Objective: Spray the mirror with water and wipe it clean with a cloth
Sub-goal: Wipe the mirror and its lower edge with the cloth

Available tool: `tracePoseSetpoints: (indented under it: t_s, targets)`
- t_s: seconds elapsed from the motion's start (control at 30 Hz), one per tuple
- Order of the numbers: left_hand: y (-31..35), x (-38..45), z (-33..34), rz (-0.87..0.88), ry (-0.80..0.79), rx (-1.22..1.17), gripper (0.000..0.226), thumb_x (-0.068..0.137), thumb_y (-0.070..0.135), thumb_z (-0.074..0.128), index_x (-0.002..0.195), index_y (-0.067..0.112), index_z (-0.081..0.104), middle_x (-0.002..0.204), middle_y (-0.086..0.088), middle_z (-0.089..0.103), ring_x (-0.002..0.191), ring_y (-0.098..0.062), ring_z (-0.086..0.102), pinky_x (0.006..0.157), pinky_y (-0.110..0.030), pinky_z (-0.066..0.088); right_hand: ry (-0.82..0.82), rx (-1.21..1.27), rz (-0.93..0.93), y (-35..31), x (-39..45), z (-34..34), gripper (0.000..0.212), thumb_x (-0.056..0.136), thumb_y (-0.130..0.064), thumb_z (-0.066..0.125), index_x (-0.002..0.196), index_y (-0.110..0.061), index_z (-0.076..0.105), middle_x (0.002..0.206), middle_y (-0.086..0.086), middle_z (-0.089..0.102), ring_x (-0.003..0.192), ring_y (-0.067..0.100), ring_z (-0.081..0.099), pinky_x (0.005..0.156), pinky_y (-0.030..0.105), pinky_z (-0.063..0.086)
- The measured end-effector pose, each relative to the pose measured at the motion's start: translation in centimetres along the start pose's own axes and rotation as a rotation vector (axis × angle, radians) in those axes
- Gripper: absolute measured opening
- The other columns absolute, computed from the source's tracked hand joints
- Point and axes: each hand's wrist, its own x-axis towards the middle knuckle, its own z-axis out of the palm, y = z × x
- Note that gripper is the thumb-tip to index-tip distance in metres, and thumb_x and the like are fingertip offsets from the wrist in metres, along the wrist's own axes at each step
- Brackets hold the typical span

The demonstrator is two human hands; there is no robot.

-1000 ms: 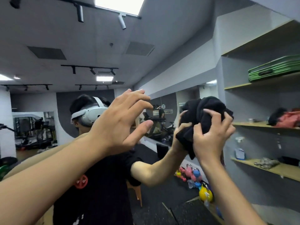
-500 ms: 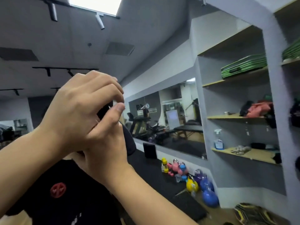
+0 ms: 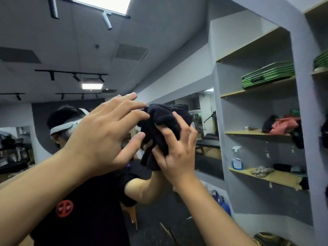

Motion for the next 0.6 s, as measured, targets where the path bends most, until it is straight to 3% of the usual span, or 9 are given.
tracePoseSetpoints:
  t_s: [0.13,0.27,0.37,0.6]
  targets:
    - [2.3,3.9,4.8,0.046,-0.020,0.047,0.037,0.093,0.033,0.051,0.117,0.012,0.070,0.134,-0.008,0.063,0.143,-0.031,0.047,0.121,-0.047,0.034,-0.029,-0.032,0.142,10.4,-0.2,-3.0,0.054,0.079,-0.037,0.060,0.132,-0.034,0.052,0.151,0.007,0.036,0.123,0.040,0.040,0.105,0.056,0.038]
    - [5.4,8.6,10.0,0.104,-0.071,0.080,0.038,0.092,0.033,0.052,0.119,0.013,0.068,0.138,-0.009,0.061,0.144,-0.032,0.045,0.122,-0.048,0.032,-0.004,-0.048,0.247,20.3,-0.1,-5.6,0.054,0.078,-0.036,0.056,0.131,-0.033,0.052,0.148,0.005,0.034,0.124,0.040,0.039,0.106,0.049,0.037]
    - [7.2,11.5,13.5,0.130,-0.085,0.103,0.036,0.091,0.033,0.056,0.119,0.014,0.068,0.138,-0.009,0.061,0.145,-0.031,0.045,0.121,-0.050,0.034,0.008,-0.052,0.333,26.8,0.1,-7.3,0.053,0.079,-0.037,0.054,0.131,-0.029,0.052,0.144,0.004,0.034,0.125,0.036,0.035,0.103,0.052,0.040]
    - [8.2,15.5,18.1,0.019,-0.069,0.129,0.035,0.093,0.030,0.050,0.118,0.012,0.068,0.136,-0.008,0.063,0.143,-0.032,0.046,0.124,-0.049,0.029,0.051,-0.092,0.565,37.5,1.7,-10.6,0.055,0.079,-0.034,0.051,0.134,-0.029,0.052,0.146,0.015,0.037,0.130,0.040,0.035,0.105,0.048,0.036]
